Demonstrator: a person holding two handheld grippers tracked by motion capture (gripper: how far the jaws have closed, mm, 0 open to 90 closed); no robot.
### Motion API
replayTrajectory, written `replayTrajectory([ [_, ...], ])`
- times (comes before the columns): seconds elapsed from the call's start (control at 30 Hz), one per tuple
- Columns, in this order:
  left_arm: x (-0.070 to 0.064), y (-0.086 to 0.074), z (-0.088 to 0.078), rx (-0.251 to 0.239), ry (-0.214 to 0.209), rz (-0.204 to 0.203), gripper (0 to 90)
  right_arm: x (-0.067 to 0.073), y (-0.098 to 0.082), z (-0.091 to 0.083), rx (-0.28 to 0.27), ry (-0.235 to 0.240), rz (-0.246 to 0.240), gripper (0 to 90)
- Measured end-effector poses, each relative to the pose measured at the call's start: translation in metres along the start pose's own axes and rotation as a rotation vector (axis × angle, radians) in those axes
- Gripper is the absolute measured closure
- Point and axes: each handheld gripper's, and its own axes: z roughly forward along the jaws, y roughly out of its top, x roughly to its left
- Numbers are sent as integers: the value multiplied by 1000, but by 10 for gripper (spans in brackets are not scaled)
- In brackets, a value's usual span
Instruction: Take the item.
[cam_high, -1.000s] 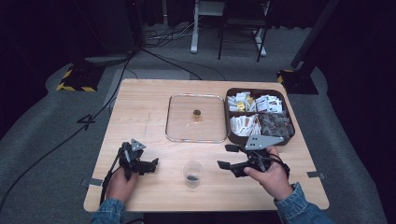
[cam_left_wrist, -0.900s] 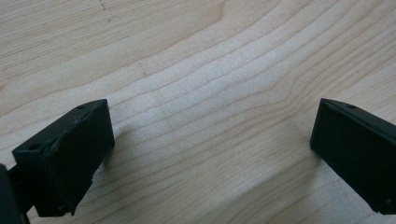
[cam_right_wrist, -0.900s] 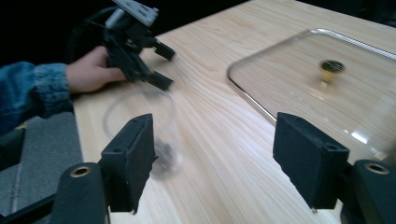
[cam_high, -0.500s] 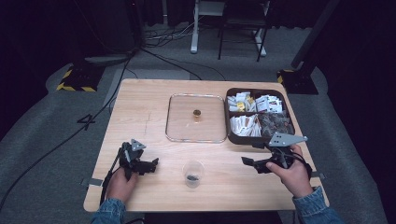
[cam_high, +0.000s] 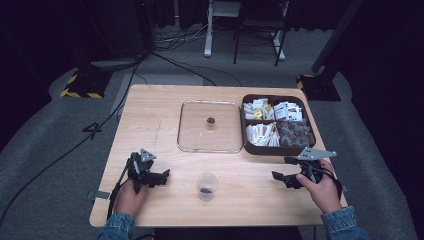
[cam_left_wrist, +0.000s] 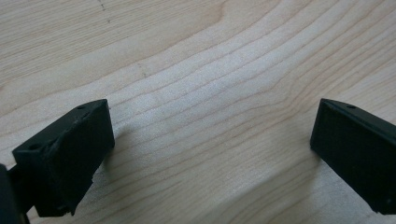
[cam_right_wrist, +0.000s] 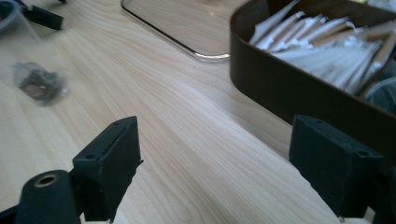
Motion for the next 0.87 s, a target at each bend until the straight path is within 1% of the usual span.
replayTrajectory([
  [0.03,0,0,0,0,0,0,0,0,0,0,0,0,0,172],
  [0.07,0,0,0,0,0,-1,0,-5,-8,5,11,-15,25,172],
  [0.1,0,0,0,-1,1,-2,0,-5,-8,5,11,-15,25,172],
  [0.13,0,0,0,0,1,-1,0,-10,-17,11,21,-24,40,172],
  [0.17,0,0,0,0,1,-2,0,-12,-21,13,24,-32,51,172],
  [0.23,0,0,0,0,1,-1,0,-14,-25,15,27,-38,56,172],
  [0.27,0,0,0,-1,0,-3,0,-17,-30,18,30,-56,70,173],
  [0.3,0,0,0,0,0,-1,0,-21,-37,22,36,-85,77,175],
  [0.33,0,0,0,0,0,-1,0,-21,-37,22,36,-85,77,175],
  [0.37,0,0,0,0,0,-1,0,-24,-42,24,45,-103,84,169],
  [0.4,0,0,0,0,0,-1,0,-24,-43,25,47,-104,88,169],
  [0.47,0,0,0,0,0,-1,0,-26,-45,26,56,-124,73,168],
  [0.5,0,0,0,0,0,-1,0,-26,-45,26,56,-124,73,168],
  [0.53,0,0,0,0,0,-1,0,-25,-47,27,52,-146,45,165],
  [0.57,0,0,0,0,0,-1,0,-25,-47,28,52,-149,37,161],
  [0.63,0,0,0,0,0,-1,0,-24,-47,28,68,-148,-5,147],
  [0.67,0,0,0,0,0,-2,0,-24,-47,28,68,-148,-5,147],
  [0.7,0,0,0,0,0,-1,0,-24,-47,29,72,-152,-20,143],
  [0.87,0,0,0,0,0,0,0,-24,-47,29,73,-149,-20,138],
])
